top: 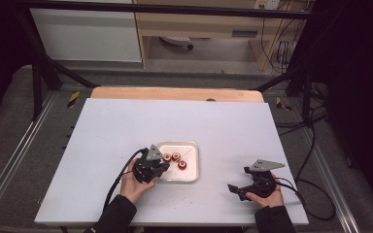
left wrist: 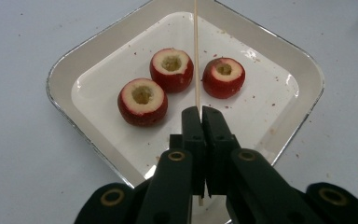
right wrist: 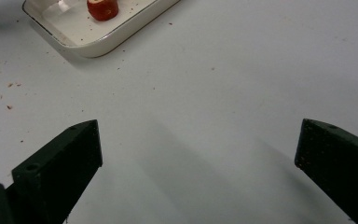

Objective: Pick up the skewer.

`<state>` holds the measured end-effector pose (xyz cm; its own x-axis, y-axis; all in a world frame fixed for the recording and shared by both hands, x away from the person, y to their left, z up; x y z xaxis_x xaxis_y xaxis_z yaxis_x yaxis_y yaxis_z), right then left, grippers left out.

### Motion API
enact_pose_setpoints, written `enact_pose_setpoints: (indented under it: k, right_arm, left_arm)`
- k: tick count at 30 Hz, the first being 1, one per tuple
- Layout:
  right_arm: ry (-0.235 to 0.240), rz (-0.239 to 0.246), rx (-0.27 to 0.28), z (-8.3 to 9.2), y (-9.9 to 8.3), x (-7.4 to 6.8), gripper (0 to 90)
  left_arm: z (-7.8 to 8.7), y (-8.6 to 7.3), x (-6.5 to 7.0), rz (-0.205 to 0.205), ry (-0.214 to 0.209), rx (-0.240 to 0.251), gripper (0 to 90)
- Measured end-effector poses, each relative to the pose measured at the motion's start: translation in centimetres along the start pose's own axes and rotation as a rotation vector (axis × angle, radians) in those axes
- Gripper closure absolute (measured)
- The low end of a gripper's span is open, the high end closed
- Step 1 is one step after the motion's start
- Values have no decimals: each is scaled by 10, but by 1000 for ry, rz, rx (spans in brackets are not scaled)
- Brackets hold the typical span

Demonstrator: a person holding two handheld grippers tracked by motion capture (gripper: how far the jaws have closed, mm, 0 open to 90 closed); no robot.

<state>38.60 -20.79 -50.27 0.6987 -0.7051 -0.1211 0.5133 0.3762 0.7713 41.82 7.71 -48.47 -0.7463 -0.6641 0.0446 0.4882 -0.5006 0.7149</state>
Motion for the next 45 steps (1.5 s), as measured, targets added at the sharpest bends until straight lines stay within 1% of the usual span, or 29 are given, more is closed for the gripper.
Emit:
enact_pose_setpoints:
  k: [2,3,8,14,16,17,18,19,20,21,24,25,26,27,28,29,30,31,35,36,37,38,39,40,41,42,43,44,45]
  right_arm:
    - [0,0,1,0,0,-1,11]
    - [-7,17,4,-1,1,-1,9]
    - [-10,32,9,0,4,-3,6]
    - [-18,65,13,-1,9,-7,5]
    - [-29,72,1,-2,10,-9,5]
    - [-30,97,-5,-3,11,-12,5]
    - [-30,97,-5,-3,11,-12,5]
    - [-37,118,-11,-4,13,-15,6]
    - [-37,118,-11,-4,13,-15,6]
    - [-42,142,-23,-5,15,-19,6]
    - [-50,164,-30,-7,16,-21,11]
    - [-57,191,-34,-8,19,-24,16]
    - [-57,191,-34,-8,19,-24,16]
    - [-67,225,-36,-8,22,-27,26]
    - [-67,225,-36,-8,22,-27,26]
    - [-82,262,-37,-9,25,-30,33]
    - [-82,262,-37,-9,25,-30,33]
    - [-94,308,-43,-11,29,-33,41]
    - [-116,399,-58,-15,34,-41,59]
    - [-116,399,-58,-15,34,-41,59]
    - [-128,451,-65,-18,37,-45,68]
    - [-128,451,-65,-18,37,-45,68]
    - [-137,510,-74,-21,40,-49,83]
    - [-137,510,-74,-21,40,-49,83]
    - [-147,556,-82,-23,44,-52,96]
    - [-147,556,-82,-23,44,-52,96]
    - [-148,596,-87,-24,47,-56,116]
    - [-152,618,-85,-25,49,-57,125]
    - [-152,639,-83,-26,51,-59,134]
  left_arm:
    - [2,1,0,2,-4,3,887]
    - [4,1,0,-1,-5,4,887]
    - [9,2,2,0,-15,6,887]
    - [14,5,9,-17,-36,6,887]
    - [16,6,12,-27,-42,6,887]
    - [16,6,13,-29,-46,5,887]
    - [16,6,14,-36,-47,3,887]
    - [17,7,17,-43,-52,1,887]
    - [17,7,17,-43,-52,1,887]
    - [18,8,20,-50,-60,-1,887]
    - [19,10,23,-60,-69,-3,887]
    - [19,12,26,-64,-76,-1,887]
    - [19,12,26,-64,-76,-1,887]
    - [19,13,30,-81,-78,-9,887]
    - [19,13,30,-81,-78,-9,887]
    - [20,14,34,-97,-84,-21,887]
    - [20,14,34,-97,-84,-21,887]
    - [21,16,38,-109,-87,-27,887]
    - [23,19,44,-133,-96,-41,887]
    - [23,19,44,-133,-96,-41,887]
    - [23,21,47,-140,-99,-45,887]
    - [23,21,47,-140,-99,-45,887]
    - [22,22,49,-152,-100,-56,887]
    - [22,22,49,-152,-100,-56,887]
    - [19,24,52,-162,-99,-67,887]
    - [19,24,52,-162,-99,-67,887]
    - [17,26,55,-175,-99,-79,887]
    - [17,26,55,-175,-99,-79,887]
    - [15,28,59,-193,-101,-92,887]
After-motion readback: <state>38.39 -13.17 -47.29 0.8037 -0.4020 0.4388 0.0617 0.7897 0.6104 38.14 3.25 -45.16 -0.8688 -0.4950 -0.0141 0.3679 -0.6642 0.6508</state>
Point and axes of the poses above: each handheld gripper's, and its own axes: z roughly backward along the jaws, y roughly out of its top, x roughly to its right, the point moved 8 cm from there along -z, roughly forward along the jaws, and after that the axes turned 2 degrees about z, right-handed, at the moved point
